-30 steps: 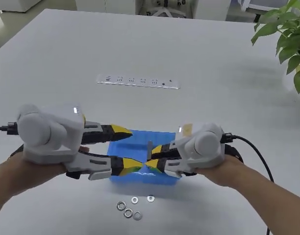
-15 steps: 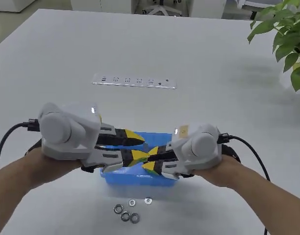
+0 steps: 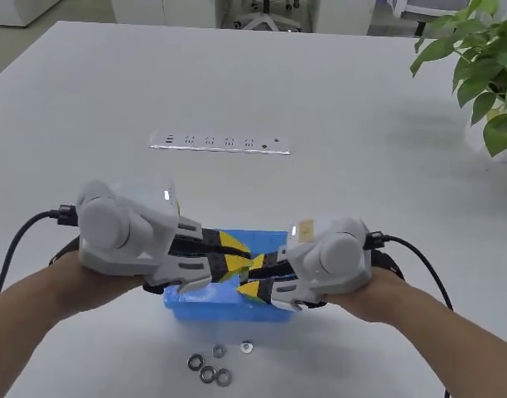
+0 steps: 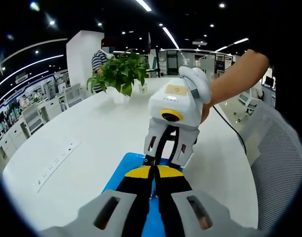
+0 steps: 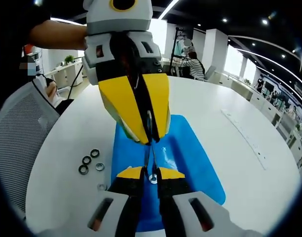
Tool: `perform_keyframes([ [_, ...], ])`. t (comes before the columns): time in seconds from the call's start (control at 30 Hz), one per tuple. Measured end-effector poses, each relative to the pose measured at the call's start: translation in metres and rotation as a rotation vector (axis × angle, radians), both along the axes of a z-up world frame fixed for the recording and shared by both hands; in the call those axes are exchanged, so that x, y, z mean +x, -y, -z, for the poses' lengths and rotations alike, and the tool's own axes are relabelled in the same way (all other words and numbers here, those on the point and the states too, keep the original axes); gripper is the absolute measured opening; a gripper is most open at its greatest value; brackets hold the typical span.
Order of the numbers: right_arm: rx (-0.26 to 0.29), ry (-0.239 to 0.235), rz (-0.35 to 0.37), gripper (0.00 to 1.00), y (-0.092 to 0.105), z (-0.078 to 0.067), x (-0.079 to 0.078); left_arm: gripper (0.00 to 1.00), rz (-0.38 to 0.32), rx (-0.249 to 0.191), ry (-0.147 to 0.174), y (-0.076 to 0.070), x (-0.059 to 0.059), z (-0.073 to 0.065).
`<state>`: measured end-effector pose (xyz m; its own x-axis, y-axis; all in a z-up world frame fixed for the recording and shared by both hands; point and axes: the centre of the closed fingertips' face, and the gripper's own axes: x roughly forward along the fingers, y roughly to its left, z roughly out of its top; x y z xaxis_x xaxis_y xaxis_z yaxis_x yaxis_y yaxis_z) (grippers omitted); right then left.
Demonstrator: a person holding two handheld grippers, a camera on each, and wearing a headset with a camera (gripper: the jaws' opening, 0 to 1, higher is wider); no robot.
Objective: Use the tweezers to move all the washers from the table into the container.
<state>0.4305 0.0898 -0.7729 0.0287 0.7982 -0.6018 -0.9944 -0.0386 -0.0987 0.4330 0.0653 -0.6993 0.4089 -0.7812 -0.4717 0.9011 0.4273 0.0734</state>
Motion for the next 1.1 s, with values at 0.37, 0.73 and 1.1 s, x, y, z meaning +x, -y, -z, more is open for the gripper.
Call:
perform_keyframes([
  [0.37,0.002,-0.002,-0.001,0.12,-0.002,-0.004,-0.001,0.05,0.007,0.001,0.018,0.001,-0.002,-0.006],
  [0.73,0.015,0.008,0.005,0.13,0.000,-0.017,-0.006,0.05,0.016,-0.022,0.022,0.004,-0.008,-0.021],
  [1.1,0.028,0.025,0.025,0.18,0.009,-0.033,-0.013,0.05,0.027,-0.034,0.023,0.012,-0.019,-0.035],
])
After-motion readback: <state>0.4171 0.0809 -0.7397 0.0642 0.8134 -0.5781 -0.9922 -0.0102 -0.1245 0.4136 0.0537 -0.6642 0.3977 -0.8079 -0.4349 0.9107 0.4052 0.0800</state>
